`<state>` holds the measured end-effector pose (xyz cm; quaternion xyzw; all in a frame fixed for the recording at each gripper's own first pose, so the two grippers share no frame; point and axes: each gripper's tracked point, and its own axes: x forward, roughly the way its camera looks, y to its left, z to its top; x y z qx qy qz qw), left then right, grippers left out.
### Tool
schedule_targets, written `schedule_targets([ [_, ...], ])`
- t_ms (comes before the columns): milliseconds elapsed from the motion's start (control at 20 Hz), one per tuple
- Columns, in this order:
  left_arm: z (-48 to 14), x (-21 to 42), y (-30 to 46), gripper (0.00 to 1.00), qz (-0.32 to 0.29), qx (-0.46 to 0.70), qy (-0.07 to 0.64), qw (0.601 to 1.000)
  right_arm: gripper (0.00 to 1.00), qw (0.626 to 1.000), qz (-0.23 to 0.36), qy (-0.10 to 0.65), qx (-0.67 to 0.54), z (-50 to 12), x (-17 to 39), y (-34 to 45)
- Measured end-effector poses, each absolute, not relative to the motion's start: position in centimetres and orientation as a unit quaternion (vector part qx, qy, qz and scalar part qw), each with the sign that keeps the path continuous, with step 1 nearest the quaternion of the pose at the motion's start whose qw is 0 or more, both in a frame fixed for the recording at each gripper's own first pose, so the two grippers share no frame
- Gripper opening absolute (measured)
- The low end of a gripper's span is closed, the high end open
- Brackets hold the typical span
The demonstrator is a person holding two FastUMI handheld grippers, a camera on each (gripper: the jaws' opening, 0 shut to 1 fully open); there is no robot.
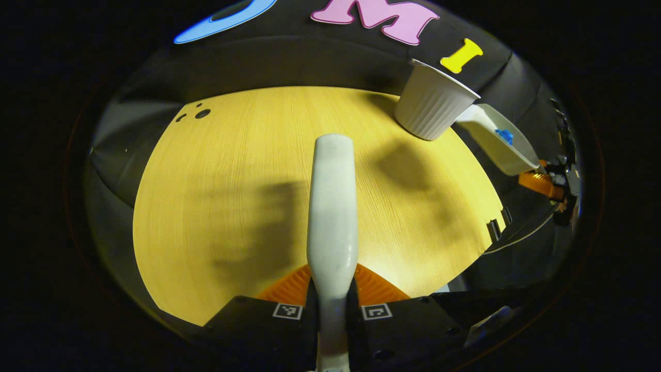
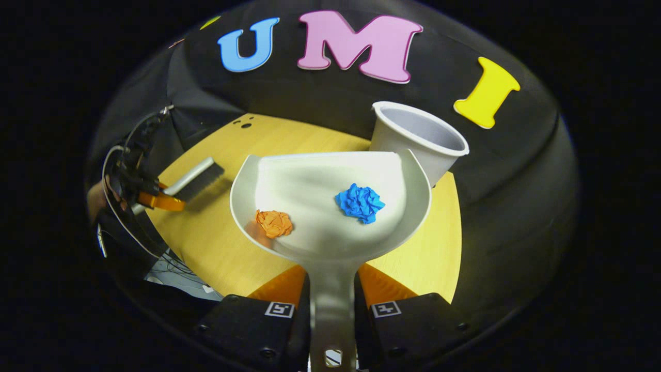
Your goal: Pick up the small broom and dustpan from the desktop, sweep the trash into the dustpan with the broom, and then empty the trash into the garbage bin.
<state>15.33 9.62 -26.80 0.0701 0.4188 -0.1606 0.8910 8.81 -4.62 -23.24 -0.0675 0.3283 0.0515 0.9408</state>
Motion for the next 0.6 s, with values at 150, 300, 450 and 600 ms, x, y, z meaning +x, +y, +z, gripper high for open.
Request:
schedule_targets([
  [150,-26.8,14.5,9.2,0.27,-0.161,0.069,0.416,0.893,0.39,0.949,0.047,0.310,-0.029,-22.0,8.6,-4.6],
  [300,-26.7,14.2,9.2,0.27,-0.161,0.073,0.415,0.892,0.39,0.951,0.035,0.306,-0.001,-21.2,8.5,-5.0],
  [450,-26.8,13.8,8.9,0.27,-0.164,0.070,0.416,0.892,0.39,0.952,0.027,0.303,0.013,-20.5,8.7,-4.7],
  [600,-27.0,13.3,8.9,0.27,-0.164,0.071,0.416,0.892,0.39,0.955,0.004,0.297,0.013,-20.4,9.9,-5.6],
])
